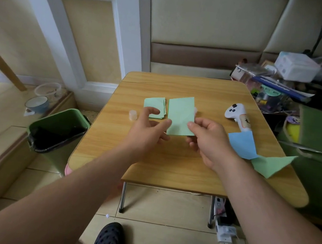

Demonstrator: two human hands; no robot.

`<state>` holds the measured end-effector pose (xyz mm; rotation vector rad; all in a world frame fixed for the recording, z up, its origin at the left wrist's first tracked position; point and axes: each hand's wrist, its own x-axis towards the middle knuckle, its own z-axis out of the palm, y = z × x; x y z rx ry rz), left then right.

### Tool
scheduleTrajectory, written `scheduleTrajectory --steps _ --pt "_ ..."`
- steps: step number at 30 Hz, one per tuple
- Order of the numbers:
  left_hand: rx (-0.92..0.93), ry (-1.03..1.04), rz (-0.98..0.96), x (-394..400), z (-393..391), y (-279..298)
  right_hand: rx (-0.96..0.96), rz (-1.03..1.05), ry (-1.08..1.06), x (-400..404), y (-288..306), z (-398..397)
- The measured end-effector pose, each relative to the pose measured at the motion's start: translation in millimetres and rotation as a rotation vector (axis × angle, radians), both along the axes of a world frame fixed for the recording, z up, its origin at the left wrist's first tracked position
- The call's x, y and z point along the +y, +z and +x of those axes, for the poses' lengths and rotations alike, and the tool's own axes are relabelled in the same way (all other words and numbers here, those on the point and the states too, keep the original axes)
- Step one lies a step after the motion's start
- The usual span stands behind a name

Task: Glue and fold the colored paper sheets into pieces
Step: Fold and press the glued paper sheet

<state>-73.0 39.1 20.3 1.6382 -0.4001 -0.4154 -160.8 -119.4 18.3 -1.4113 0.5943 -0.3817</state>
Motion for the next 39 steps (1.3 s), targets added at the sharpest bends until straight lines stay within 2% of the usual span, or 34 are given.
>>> scheduleTrajectory --steps 7,11,17,25,29,35,39 --pt "0.046 0.016 -0.101 -0.9 1.4 -3.0 -0.057 -0.095 -0.069 7.5 -3.0 12.2" --pt "-0.027 0.006 -0.058 -1.2 2.8 -5.2 -0.061 -0.123 -0.12 10.5 -5.1 21.5" --pt "-0.103 0.132 -0.014 -1.2 9.2 -7.2 -0.09 -0.172 -0.099 11.5 1.8 31.6" --pt "-0.101 0.206 -0.021 -5.0 12.9 -8.8 -0.027 -0.599 -0.169 16.6 2.9 39.7" --pt "-0.104 0.257 0.02 -5.2 18.5 -10.9 0.004 -0.632 -0.124 18.7 -2.8 48.6" --pt "-0.068 0.361 0.087 -1.4 31.1 -11.9 0.101 -0.611 0.095 27.0 -5.4 54.1" --pt "-0.069 0.324 0.141 0.4 33.7 -9.4 0.187 -0.636 0.18 30.2 -4.4 58.3"
